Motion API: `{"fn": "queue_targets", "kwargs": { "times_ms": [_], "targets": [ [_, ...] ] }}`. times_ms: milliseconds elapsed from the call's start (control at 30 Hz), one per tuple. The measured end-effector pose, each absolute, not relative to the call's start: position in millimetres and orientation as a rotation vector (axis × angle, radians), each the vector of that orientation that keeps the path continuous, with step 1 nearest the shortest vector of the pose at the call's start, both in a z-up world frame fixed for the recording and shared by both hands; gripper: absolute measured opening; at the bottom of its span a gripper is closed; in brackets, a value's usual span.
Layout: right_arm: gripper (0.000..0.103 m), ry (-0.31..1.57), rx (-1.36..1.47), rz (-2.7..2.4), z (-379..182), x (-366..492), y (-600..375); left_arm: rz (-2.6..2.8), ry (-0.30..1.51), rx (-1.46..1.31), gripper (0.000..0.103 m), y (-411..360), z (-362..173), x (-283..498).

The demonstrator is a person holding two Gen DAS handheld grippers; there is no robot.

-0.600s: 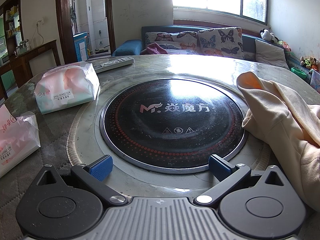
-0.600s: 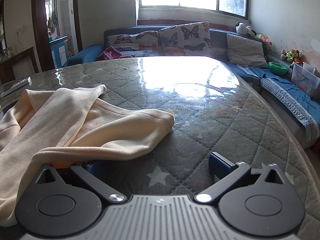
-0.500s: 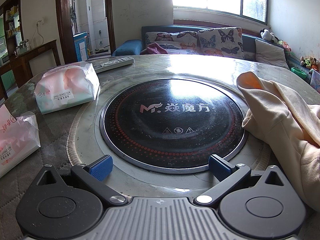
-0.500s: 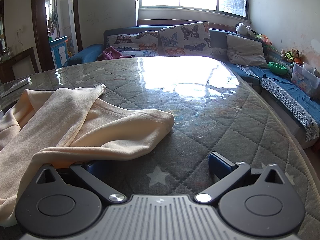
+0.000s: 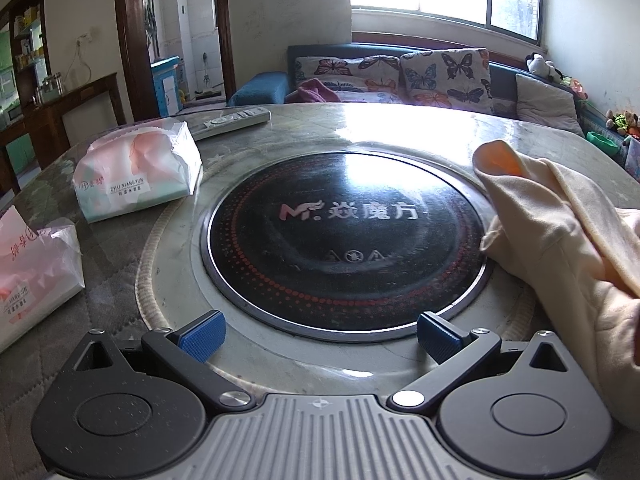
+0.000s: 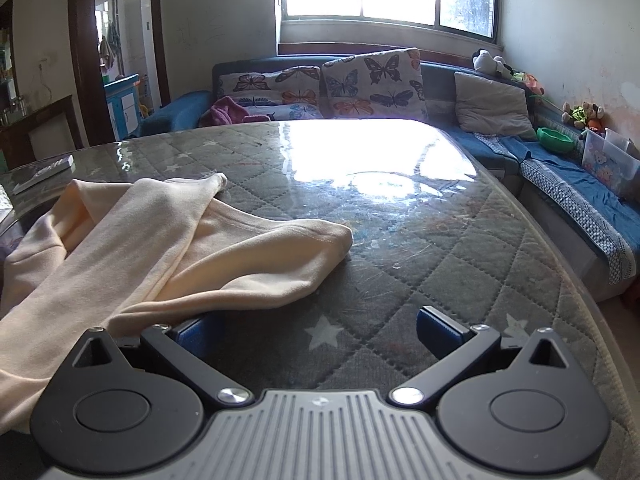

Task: Fold clothes
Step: 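Move both grippers toward the crumpled cream sweatshirt on the table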

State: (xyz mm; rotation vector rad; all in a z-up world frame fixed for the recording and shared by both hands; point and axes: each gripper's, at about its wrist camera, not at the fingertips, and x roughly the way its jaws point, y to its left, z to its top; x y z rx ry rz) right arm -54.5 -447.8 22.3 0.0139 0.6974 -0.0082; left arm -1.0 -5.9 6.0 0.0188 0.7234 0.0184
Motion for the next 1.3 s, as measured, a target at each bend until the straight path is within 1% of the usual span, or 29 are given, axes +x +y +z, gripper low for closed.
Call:
{"fn": "queue_targets", "kwargs": {
  "times_ms": [400,1300],
  "targets": [
    [0.103,0.697,-0.02,0.022,36.1,-81.5,-425.1,-0.045,0.723,0.011,0.103,-33.4,27.8,-22.6],
    [0.103,0.702,-0.017,0.09,47.5,-124.1,-404.7,-0.122,0.751,0.029,0.103,-85.0,42.9,-53.0]
  ]
}}
